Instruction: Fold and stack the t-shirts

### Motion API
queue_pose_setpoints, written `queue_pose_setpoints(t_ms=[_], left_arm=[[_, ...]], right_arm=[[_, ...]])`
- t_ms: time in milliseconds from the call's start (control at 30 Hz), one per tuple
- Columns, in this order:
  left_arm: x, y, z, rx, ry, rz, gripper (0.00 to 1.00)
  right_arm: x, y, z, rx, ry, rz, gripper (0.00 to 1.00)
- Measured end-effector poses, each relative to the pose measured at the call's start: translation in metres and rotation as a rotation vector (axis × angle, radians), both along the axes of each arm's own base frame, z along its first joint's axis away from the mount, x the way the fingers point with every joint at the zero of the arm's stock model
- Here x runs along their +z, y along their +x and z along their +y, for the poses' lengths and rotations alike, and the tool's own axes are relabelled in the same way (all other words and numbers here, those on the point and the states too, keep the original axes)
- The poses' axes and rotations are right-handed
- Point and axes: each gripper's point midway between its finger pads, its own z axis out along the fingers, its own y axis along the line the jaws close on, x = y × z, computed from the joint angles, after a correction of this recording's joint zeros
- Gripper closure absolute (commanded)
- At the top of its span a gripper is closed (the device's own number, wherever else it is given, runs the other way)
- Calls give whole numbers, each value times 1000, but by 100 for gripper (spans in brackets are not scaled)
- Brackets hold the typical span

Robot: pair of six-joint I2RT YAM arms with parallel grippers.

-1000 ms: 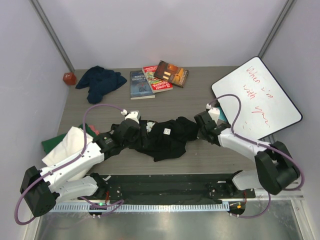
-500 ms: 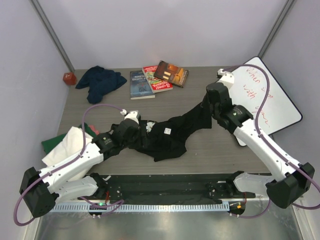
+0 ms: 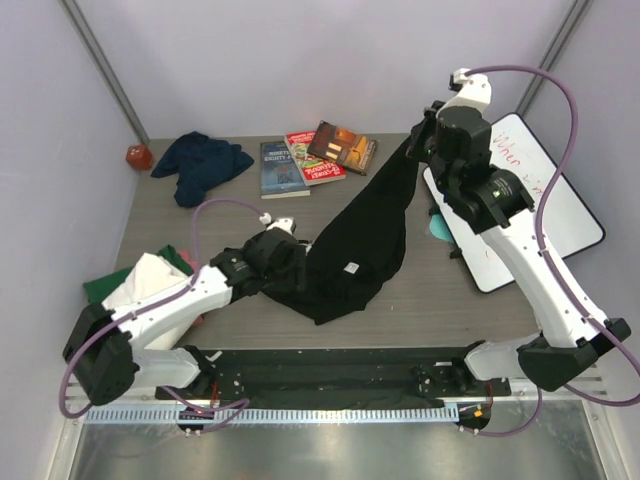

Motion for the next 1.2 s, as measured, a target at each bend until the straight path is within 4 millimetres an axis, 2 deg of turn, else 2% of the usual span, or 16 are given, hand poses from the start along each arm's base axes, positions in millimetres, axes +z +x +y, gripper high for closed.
queue_pose_setpoints(t_ms=[100, 200, 233, 333, 367, 433, 567, 767, 867, 1067, 1200], left_arm=[[-10, 9, -13, -7, 19, 29, 43], [-28, 15, -28, -27, 30, 85, 59], [-36, 15, -33, -35, 35, 110, 72], [-65, 13, -42, -48, 58, 191, 92], [-77, 8, -44, -55, 68, 229, 95], [-89, 2, -47, -56, 67, 269, 100], [-88, -9, -63, -78, 10, 266, 100], [-83, -52, -87, -188, -11, 272, 100], [-75, -72, -101, -240, -31, 262, 100], [-66, -105, -131, -346, -61, 246, 100], [-61, -120, -152, -400, -81, 236, 100]], right_arm=[[17, 5, 6, 22, 0, -23, 99], [30, 9, 11, 41, 0, -42, 99], [33, 10, 13, 49, -1, -47, 99], [41, 12, 17, 70, -8, -58, 99], [42, 12, 18, 76, -12, -57, 99], [44, 13, 20, 87, -22, -55, 99], [49, 17, 23, 99, -41, -54, 99], [59, 30, 35, 129, -56, -57, 99], [58, 38, 41, 144, -71, -47, 99], [63, 51, 56, 188, -74, -42, 99], [59, 48, 58, 208, -80, -20, 99]])
